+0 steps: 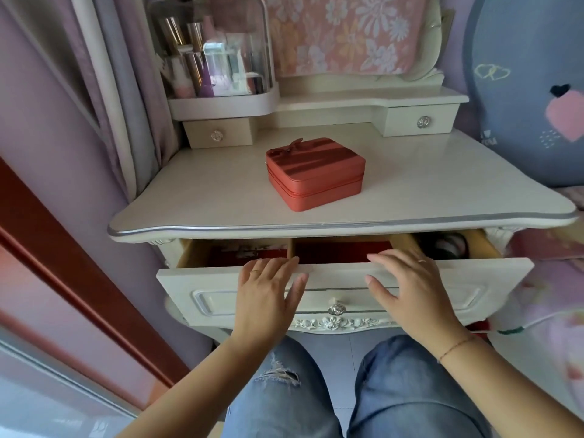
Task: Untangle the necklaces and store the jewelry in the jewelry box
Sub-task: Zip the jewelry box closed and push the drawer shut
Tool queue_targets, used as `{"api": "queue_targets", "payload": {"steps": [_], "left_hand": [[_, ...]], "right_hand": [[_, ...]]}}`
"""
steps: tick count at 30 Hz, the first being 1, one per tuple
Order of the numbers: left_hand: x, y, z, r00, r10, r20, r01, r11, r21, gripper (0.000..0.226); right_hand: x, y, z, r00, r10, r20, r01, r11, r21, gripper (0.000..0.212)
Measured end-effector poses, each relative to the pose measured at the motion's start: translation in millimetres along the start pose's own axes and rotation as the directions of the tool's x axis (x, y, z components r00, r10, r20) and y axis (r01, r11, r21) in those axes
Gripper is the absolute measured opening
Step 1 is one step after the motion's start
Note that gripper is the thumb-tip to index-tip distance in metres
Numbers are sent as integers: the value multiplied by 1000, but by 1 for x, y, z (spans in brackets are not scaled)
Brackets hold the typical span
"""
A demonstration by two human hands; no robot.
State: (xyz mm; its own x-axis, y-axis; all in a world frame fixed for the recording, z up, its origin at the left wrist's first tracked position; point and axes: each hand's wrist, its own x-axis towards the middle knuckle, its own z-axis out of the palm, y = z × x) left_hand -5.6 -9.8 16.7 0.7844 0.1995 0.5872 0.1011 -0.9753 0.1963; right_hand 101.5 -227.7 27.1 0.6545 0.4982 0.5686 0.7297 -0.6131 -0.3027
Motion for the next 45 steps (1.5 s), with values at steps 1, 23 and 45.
{"api": "queue_targets", "payload": {"steps": [1,23,45], "left_hand": [[-2,0,-3,1000,5,5,-5,1000,7,52],[4,14,-75,932,-149,332,300,832,-467,34],[156,16,-25,750,-386,537,619,124,-775,55]], "right_hand": [[-2,0,-2,1000,4,26,-4,1000,5,44],[1,-30,-74,954,47,295,-143,939,313,37],[141,-13,-27,817,427,388,-543,343,766,34]]}}
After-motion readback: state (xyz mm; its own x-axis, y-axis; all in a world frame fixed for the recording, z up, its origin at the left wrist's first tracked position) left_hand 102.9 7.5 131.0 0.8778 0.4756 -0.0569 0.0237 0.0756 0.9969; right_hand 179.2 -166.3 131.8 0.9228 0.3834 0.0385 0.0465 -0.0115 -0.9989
